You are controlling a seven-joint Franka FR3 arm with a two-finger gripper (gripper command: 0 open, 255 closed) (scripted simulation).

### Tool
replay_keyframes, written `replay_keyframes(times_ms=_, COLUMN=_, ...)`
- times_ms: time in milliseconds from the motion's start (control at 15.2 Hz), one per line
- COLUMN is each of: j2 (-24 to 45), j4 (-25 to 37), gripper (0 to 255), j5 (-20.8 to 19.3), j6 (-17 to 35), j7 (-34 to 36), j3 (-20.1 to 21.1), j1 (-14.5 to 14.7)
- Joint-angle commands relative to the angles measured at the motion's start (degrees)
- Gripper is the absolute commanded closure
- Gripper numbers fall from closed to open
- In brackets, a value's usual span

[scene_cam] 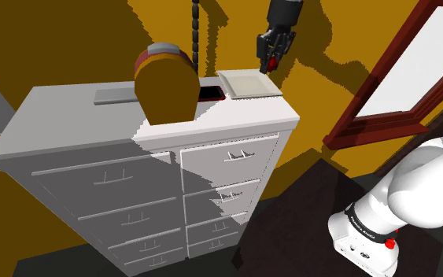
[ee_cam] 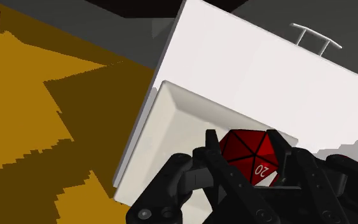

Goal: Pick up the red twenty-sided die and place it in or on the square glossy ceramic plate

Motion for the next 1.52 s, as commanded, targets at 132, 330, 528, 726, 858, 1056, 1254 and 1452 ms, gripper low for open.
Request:
replay_keyframes(times_ms=132, j2=8.9, j4=9.3, gripper=255, j5=-1.3, j6=-0.6, j7=-1.6, j3=-0.9, j1=-1.0)
replay_keyframes(times_ms=330, j2=13.7, j4=14.2, gripper=255, j5=-1.9, j6=-0.7, j7=-2.5, j3=-1.4, j1=-1.5)
replay_keyframes(times_ms=528, j2=13.3, j4=11.3, gripper=255, j5=-1.8, j6=1.7, j7=-2.6, j3=-1.4, j1=-1.5)
replay_keyframes(times_ms=726, j2=12.9, j4=8.6, gripper=255, j5=-1.8, j6=4.1, j7=-2.7, j3=-1.4, j1=-1.5)
replay_keyframes(times_ms=858, j2=12.8, j4=6.9, gripper=255, j5=-1.8, j6=5.7, j7=-2.8, j3=-1.4, j1=-1.5)
replay_keyframes(times_ms=1056, j2=12.6, j4=4.4, gripper=255, j5=-1.7, j6=8.0, j7=-2.9, j3=-1.4, j1=-1.5)
replay_keyframes(times_ms=1254, j2=12.6, j4=3.0, gripper=255, j5=-1.7, j6=9.4, j7=-2.9, j3=-1.4, j1=-1.4)
replay_keyframes(times_ms=1452, j2=12.6, j4=3.0, gripper=255, j5=-1.7, j6=9.4, j7=-2.9, j3=-1.4, j1=-1.4)
